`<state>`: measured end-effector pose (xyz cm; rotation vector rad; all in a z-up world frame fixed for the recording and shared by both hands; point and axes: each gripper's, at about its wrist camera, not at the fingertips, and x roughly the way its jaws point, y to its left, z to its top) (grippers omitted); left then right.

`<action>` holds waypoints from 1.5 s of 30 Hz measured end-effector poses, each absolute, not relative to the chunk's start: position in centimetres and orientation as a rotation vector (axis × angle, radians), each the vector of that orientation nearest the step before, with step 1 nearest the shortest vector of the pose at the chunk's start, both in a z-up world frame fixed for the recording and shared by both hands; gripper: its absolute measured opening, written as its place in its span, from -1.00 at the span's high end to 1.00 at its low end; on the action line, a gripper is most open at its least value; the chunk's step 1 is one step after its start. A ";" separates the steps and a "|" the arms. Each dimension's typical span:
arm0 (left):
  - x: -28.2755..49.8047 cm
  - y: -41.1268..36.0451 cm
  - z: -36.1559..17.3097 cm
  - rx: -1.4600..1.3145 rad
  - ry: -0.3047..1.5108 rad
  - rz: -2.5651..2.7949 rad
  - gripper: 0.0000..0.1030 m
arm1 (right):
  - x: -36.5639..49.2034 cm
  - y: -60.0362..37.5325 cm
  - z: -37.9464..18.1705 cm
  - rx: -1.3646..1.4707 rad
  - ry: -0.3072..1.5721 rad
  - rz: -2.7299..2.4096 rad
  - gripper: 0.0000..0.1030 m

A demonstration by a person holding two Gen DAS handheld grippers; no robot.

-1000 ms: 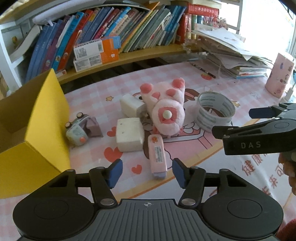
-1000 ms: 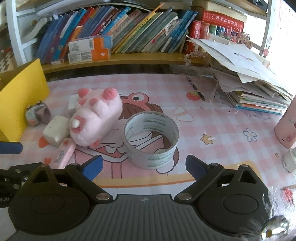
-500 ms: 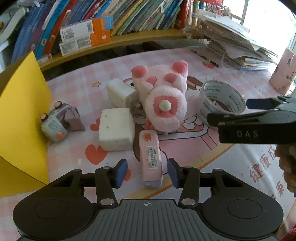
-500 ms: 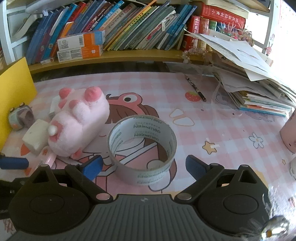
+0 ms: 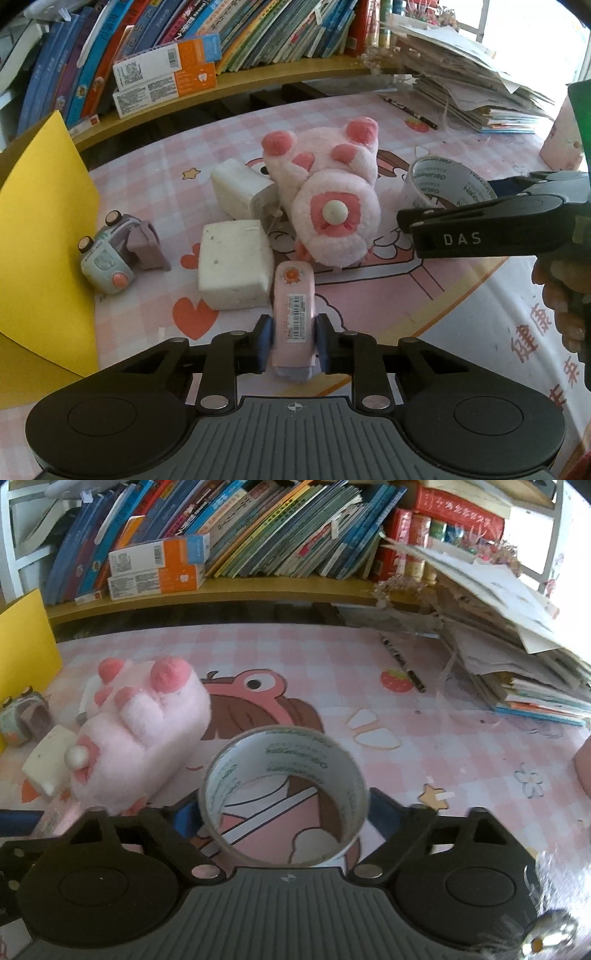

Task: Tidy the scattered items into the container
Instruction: 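Close the left tool on the pink marker while the right tool grasps the tape roll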

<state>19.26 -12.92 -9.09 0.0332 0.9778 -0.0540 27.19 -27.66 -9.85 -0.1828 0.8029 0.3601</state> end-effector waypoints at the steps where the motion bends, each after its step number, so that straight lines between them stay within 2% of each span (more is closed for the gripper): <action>1: 19.3 -12.9 -9.1 0.035 0.978 -0.056 0.55 | 27.1 -27.6 -9.8 -0.184 0.803 0.358 -0.61; 45: 8.9 -11.7 -2.9 -0.033 0.803 0.013 0.55 | 16.2 -28.5 -3.3 -0.184 0.713 0.467 -0.61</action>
